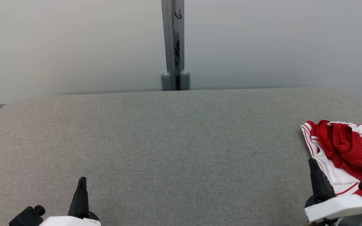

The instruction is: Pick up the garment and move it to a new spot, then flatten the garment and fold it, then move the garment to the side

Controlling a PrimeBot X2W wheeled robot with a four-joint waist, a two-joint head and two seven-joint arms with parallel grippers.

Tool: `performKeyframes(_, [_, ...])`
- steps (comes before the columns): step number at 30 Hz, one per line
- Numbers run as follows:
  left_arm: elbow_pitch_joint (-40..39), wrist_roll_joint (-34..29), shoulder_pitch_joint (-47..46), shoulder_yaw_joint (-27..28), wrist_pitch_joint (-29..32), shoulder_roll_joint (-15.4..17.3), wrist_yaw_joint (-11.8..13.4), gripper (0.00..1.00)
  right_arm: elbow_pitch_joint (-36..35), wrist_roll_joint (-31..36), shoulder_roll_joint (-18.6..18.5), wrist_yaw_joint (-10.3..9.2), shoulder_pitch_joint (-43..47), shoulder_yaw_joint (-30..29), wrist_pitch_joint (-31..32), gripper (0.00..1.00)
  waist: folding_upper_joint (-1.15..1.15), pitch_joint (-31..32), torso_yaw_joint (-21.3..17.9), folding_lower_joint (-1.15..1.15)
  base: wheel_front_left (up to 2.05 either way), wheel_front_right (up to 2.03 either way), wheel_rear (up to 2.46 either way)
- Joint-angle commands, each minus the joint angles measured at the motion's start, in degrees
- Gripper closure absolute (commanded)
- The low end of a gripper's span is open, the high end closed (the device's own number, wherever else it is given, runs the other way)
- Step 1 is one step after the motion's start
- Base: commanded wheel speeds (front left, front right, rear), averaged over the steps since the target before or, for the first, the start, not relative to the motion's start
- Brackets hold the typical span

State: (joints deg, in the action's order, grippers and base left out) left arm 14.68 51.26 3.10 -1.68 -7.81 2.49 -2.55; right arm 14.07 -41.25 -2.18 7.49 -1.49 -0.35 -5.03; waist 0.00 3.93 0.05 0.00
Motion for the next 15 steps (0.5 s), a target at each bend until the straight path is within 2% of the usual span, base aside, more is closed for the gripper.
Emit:
performKeyframes(1, [-1.04,1.69,-1.62,0.39,0.29,0.21,-0.63,1.0,-0.9,-1.99,-0.5,0.0,-1.05,-0.71,0.5,1.0,0.0,-0.05,0.0,0.0,0.0,0.0,0.0])
performKeyframes(15, [-1.76,10.27,-2.71,0.95,2.44,0.28,-1.56,1.0,-1.68,-12.6,-0.62,0.0,-1.03,-2.86,3.73,1.0,0.0,-0.67,-0.01,0.0,0.0,0.0,0.0])
